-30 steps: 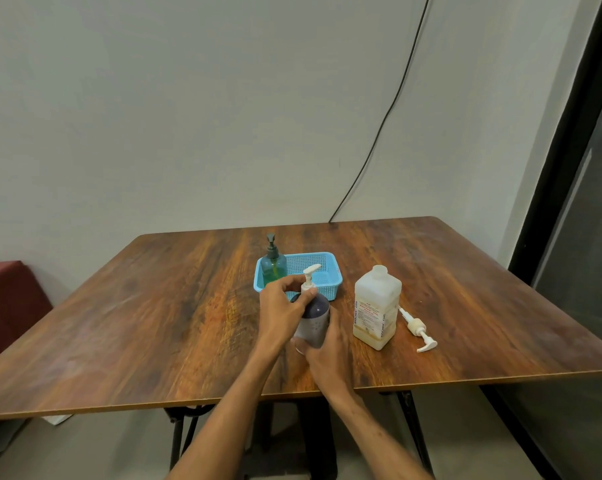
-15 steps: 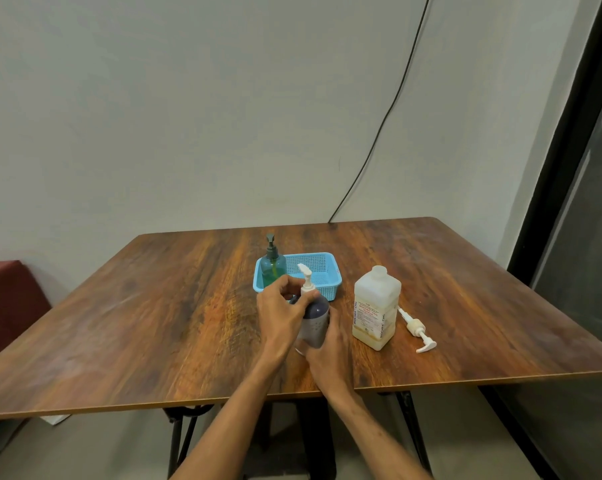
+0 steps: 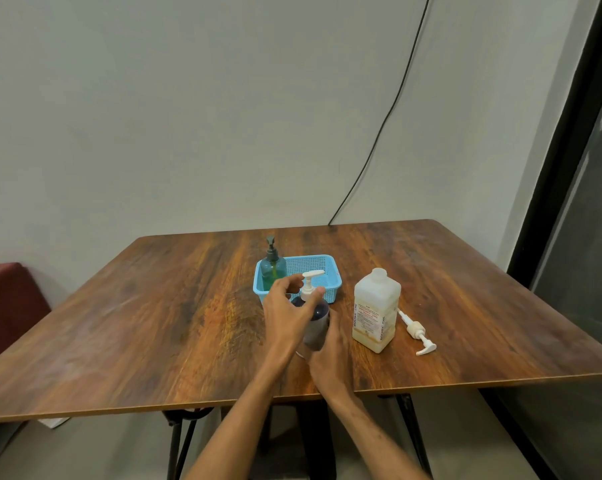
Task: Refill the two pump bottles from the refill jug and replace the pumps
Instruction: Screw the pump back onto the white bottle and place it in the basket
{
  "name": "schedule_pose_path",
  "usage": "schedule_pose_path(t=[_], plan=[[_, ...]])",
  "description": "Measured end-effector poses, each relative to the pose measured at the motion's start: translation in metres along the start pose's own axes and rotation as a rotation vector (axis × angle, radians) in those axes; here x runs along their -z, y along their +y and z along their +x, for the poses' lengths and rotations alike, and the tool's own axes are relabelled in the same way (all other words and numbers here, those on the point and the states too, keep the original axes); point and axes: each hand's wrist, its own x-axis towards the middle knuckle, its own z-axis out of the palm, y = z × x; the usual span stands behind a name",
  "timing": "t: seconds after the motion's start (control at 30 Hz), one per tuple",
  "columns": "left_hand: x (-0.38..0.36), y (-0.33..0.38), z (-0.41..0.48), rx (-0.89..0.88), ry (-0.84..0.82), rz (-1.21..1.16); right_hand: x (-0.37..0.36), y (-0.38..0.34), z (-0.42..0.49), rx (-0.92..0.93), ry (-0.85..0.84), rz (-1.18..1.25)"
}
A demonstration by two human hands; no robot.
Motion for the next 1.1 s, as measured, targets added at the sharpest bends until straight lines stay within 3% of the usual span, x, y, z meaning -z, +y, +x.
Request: schedule_pose_path(t=[0.27, 0.53, 0.6, 0.7, 0.77, 0.87, 1.03, 1.1], plan=[[-0.002, 0.002, 0.004, -0.05, 0.022, 0.025, -0.001, 0.003, 0.0, -0.011, -0.008, 0.021], [0.022, -0.009, 0.024, 0.045, -0.455, -0.178, -0.003, 0.002, 0.003, -0.059, -0.048, 0.115], [0.019, -0.006, 0.018, 0.073, -0.371, -0.171, -0.002, 0.001, 0.002, -0.055, -0.054, 0.114], [0.01, 0.002, 0.006, 0.016, -0.093, -0.097, -0.001, 0.001, 0.002, -0.036, -0.047, 0.109], [0.005, 0.004, 0.001, -0.024, -0.049, -0.075, 0.001, 0.001, 0.002, -0.03, -0.045, 0.099], [0.005, 0.003, 0.004, -0.023, -0.078, -0.088, 0.002, -0.001, 0.002, -0.024, -0.051, 0.128], [0.021, -0.007, 0.02, 0.051, -0.375, -0.176, 0.002, -0.001, 0.003, -0.026, -0.048, 0.117], [0.024, -0.007, 0.019, 0.071, -0.392, -0.224, 0.001, 0.0, 0.002, -0.02, -0.047, 0.107]])
